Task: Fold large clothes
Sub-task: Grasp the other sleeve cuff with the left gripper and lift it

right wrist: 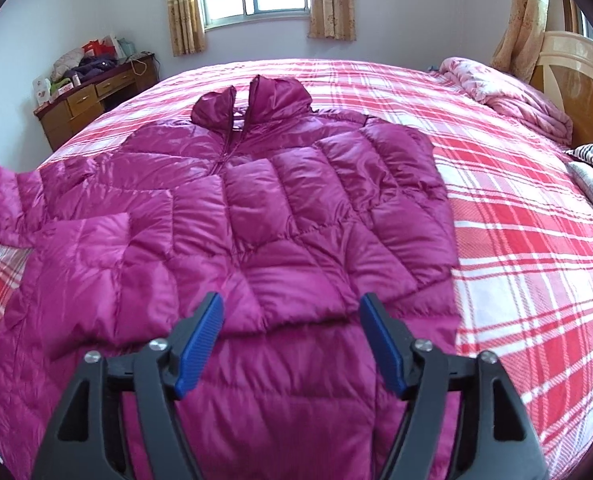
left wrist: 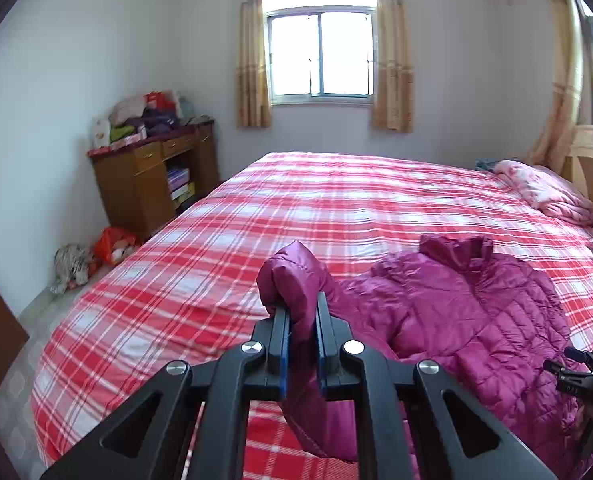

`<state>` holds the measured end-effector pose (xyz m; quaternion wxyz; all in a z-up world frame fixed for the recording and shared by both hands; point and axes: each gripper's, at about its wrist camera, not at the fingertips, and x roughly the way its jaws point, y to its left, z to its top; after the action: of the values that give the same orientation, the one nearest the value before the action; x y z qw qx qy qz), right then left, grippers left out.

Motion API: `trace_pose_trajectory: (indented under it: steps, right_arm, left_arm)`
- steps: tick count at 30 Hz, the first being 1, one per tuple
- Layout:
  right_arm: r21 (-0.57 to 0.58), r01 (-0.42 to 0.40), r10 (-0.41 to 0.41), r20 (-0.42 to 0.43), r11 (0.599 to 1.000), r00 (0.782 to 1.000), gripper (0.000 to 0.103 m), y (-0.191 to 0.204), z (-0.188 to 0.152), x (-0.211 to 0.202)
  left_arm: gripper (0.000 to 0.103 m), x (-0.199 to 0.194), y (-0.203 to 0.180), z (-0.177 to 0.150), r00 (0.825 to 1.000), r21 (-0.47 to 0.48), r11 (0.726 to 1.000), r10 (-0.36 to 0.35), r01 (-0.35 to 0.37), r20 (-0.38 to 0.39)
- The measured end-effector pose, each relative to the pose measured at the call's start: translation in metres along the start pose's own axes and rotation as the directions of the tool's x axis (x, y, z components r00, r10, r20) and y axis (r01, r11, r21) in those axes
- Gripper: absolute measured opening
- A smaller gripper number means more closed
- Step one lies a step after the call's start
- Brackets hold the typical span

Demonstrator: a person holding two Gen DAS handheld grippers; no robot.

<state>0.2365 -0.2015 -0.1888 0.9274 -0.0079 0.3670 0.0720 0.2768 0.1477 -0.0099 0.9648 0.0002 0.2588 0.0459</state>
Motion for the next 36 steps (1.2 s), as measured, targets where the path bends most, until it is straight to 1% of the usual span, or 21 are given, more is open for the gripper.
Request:
trace_pose_trajectory:
  steps: [2,5,8,11,14,19,22,25,28,31,36]
  right_arm:
    - [-0.016,0.004,-0.004,0.012,1.000,1.000,0.079,0.000,-0.007,-0.007]
    - [-0.027,0.035,-0.034,0.039,0.999,0.999,0.079,-0.003,-0.015,-0.009]
    - [0.013,0.032,-0.032,0.046,0.999,0.998,0.079,-0.011,-0.020,-0.006]
    - [0.049,0.024,-0.025,0.030,0.999,0.999,0.079,-0.017,-0.023,0.000]
    - [0.045,0.027,-0.028,0.029,0.999,0.999,0.079,-0.017,-0.026,0.000]
    - [0.078,-0.002,0.000,0.031,0.997,1.000,0.080,-0.023,-0.029,0.001]
    - [0.099,-0.020,0.016,0.034,0.995,0.999,0.080,-0.027,-0.030,0.000]
    - [0.101,-0.024,0.021,0.033,0.995,0.999,0.081,-0.027,-0.031,0.000]
    - [0.095,-0.020,0.017,0.031,0.995,0.999,0.083,-0.026,-0.032,0.000]
    - [0.088,-0.013,0.010,0.029,0.996,1.000,0.083,-0.024,-0.032,0.001]
    - [0.076,0.001,-0.003,0.027,0.997,1.000,0.084,-0.022,-0.033,0.002]
  left_arm:
    - [0.010,-0.004,-0.018,0.009,1.000,0.052,0.999,-0.003,0.002,0.028]
    - [0.010,-0.014,-0.048,0.022,0.997,0.131,0.991,-0.013,0.002,0.082]
    - [0.010,-0.026,-0.076,0.033,0.991,0.201,0.979,-0.047,0.021,0.126]
    - [0.010,-0.036,-0.109,0.039,0.984,0.295,0.955,-0.083,0.033,0.160]
    - [0.010,-0.042,-0.143,0.037,0.976,0.380,0.923,-0.130,0.056,0.172]
    - [0.010,-0.037,-0.200,0.022,0.966,0.463,0.876,-0.219,0.135,0.134]
    - [0.010,-0.026,-0.236,0.000,0.963,0.515,0.839,-0.255,0.174,0.091]
    - [0.010,-0.013,-0.261,-0.021,0.960,0.534,0.818,-0.277,0.215,0.038]
    - [0.010,-0.002,-0.280,-0.037,0.957,0.542,0.803,-0.290,0.248,-0.007]
    - [0.010,0.008,-0.294,-0.050,0.958,0.558,0.792,-0.285,0.249,-0.024]
    - [0.010,0.021,-0.307,-0.055,0.950,0.540,0.791,-0.306,0.289,-0.060]
